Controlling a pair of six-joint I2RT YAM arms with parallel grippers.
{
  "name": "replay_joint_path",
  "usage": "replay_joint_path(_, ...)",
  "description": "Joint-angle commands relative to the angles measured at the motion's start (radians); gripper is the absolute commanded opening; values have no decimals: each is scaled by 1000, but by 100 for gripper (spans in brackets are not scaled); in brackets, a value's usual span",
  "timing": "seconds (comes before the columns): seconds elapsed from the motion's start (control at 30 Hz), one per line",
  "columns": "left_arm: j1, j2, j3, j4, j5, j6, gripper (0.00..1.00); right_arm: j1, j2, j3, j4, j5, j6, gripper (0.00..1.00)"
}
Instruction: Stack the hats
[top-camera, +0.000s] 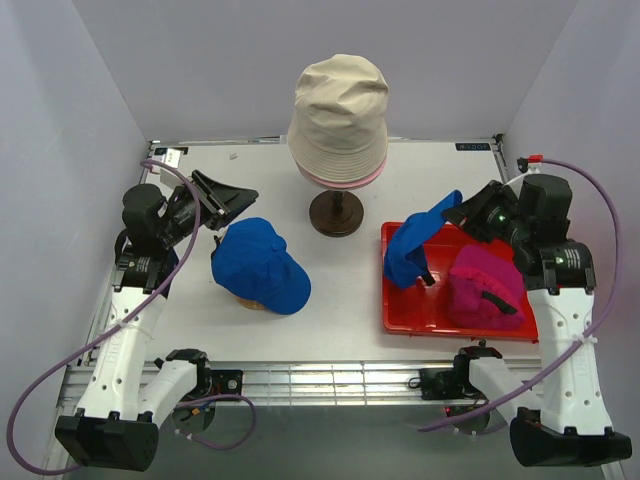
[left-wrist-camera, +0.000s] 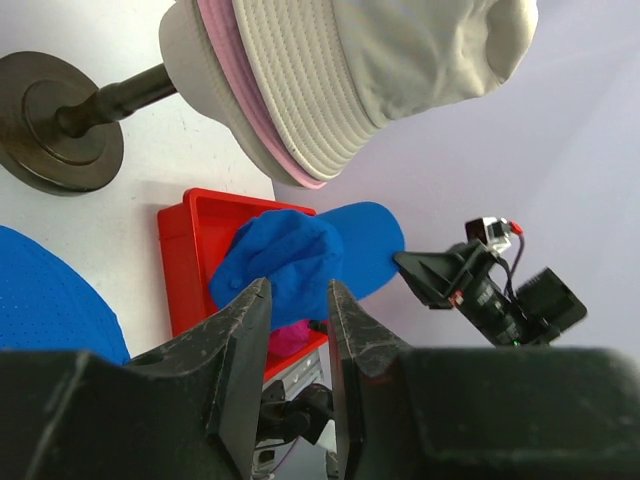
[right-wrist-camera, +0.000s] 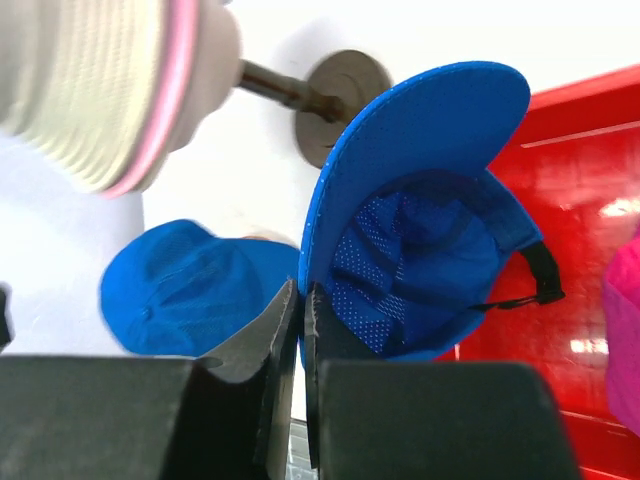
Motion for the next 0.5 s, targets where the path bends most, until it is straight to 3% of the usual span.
replay_joint_path(0.0,-4,-25,53,-18,-25,-3,39,-1,-78,45,62,-96,-40,8)
replay_joint_path(0.47,-4,7,220,-39,-140,-43,37,1,-125,182,42,-408,1,8)
